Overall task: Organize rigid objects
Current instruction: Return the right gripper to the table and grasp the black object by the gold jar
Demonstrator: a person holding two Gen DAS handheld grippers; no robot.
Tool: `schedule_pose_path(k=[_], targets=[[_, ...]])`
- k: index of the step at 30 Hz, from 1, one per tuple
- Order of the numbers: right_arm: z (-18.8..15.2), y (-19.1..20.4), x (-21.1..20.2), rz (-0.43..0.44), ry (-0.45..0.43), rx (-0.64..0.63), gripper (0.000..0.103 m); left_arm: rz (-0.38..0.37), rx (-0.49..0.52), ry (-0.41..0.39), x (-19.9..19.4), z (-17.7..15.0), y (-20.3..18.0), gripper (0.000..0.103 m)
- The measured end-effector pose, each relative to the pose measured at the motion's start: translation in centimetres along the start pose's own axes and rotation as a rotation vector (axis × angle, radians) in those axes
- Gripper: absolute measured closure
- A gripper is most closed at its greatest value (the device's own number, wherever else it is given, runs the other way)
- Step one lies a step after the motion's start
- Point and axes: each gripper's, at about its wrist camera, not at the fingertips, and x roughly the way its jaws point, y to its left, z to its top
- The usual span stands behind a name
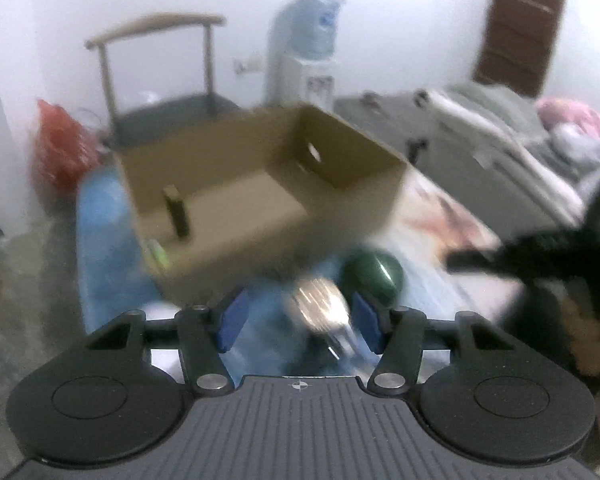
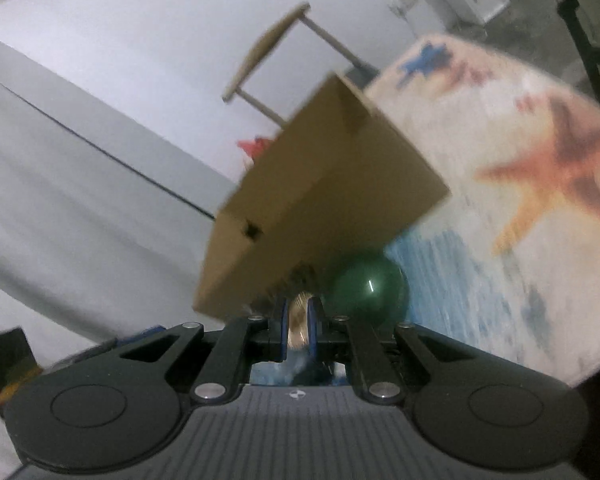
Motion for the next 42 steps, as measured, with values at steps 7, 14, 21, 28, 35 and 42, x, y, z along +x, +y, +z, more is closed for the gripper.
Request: schedule_pose_path(k=[7,14,21,28,35,42], targets=[[-2.6,0.1,3.3,-0.033,0.116,-0.023,0.092,-0.014,-0.072,0.131,5.9,-3.9,-2.1,0.05],[-3.7,0.9,6.7,-0.054,0.187,-0.073,0.092,0.038,-0.08,0.169,7.3,-5.2,-2.8,0.046],[-3.9,0.2,7.5,-0.039,0.217,-0.055,0.092,0.08,-0.06,0.218,8.9,-5.2,-3.5,0.029],[-3.5,-1.4,7.4,-0.016,0.209,-0.007,0.091,0.101,-0.048,0.263,10.3,-4.8,-3.8,0.023],[-2.9,-2.8,6.8,-0.003,0.185,0.026,0.092,0.059,-0.046,0.285,10.9,-4.8,-4.2,0.022],[-2.5,-4.1,5.6,-0.03,0.145,0.053,0.092,-0.05,0.019,0.284,10.8,-5.0,-5.9,0.022]])
